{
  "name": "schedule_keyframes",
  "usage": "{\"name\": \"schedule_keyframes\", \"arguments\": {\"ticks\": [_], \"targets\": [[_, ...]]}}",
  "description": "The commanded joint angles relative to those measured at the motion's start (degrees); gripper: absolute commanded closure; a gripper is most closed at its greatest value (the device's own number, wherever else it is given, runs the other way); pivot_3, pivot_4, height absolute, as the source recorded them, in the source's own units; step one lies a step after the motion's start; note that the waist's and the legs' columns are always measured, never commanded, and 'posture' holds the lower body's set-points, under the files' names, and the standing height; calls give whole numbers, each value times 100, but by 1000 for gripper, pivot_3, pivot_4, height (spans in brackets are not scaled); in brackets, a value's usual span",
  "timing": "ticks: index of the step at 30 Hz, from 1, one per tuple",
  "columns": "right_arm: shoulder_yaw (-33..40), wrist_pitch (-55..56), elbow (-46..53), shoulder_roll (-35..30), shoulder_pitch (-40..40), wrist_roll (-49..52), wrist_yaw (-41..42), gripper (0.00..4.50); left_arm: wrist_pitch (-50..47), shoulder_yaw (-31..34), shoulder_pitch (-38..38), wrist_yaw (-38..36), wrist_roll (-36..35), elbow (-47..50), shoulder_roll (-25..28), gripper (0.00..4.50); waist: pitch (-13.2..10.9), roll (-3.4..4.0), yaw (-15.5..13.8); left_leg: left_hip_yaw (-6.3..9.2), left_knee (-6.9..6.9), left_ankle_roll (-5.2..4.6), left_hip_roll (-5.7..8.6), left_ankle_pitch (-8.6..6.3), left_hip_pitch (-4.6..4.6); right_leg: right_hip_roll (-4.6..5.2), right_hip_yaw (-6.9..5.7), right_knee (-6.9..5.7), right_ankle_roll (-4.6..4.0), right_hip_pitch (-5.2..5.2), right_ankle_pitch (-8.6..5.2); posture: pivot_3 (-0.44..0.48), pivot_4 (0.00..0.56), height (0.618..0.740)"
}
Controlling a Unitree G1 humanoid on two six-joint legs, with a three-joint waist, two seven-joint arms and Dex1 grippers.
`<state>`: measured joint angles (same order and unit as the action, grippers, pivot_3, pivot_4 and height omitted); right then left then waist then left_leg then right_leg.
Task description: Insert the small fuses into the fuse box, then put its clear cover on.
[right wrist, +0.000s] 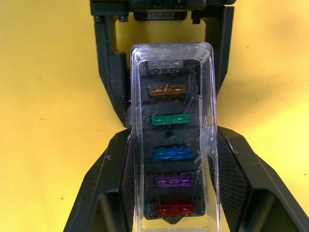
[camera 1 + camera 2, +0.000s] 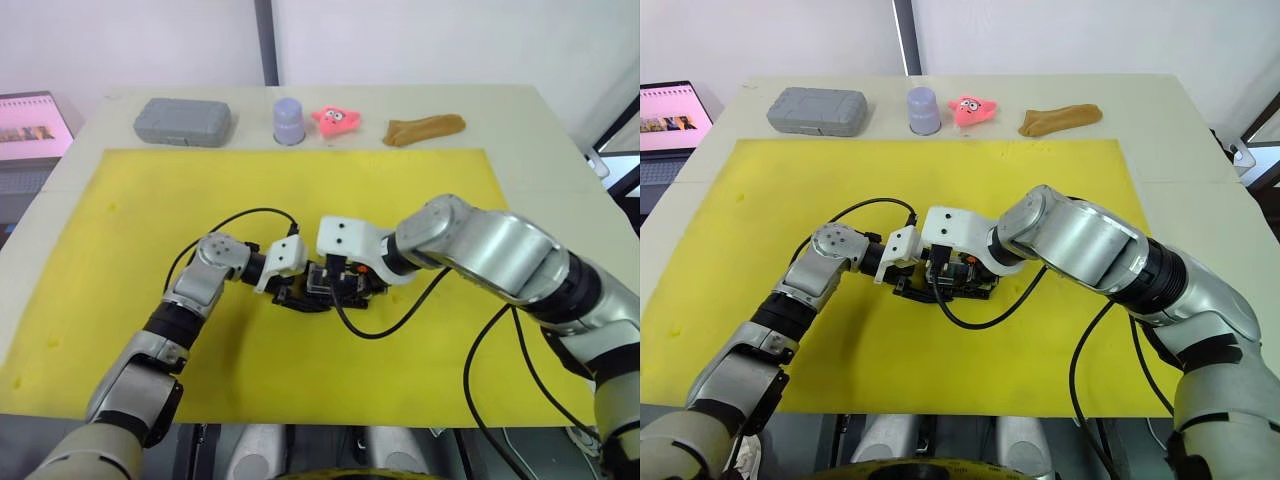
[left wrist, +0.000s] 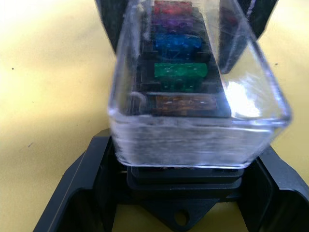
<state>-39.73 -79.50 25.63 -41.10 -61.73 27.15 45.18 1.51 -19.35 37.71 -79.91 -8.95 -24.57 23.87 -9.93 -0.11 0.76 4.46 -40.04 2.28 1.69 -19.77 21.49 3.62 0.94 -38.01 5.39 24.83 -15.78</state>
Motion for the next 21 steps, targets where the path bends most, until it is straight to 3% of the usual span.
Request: {"name": "schedule_keyframes", "arguments": {"ticks": [1, 21], "targets": [[27, -77, 46, -51, 8, -54, -5, 2827, -19, 67, -15, 35, 36, 39, 19, 1924, 0, 0, 0, 0, 0, 0, 0, 0, 0, 0, 0, 0, 0, 0, 0, 0, 150, 740], [151, -187, 143, 87, 151, 144, 52, 2827, -4, 37, 28, 19, 78, -1, -15, 1924, 0, 0, -2, 0, 0, -2, 0, -1, 0, 0, 0, 0, 0, 0, 0, 0, 150, 740]]}}
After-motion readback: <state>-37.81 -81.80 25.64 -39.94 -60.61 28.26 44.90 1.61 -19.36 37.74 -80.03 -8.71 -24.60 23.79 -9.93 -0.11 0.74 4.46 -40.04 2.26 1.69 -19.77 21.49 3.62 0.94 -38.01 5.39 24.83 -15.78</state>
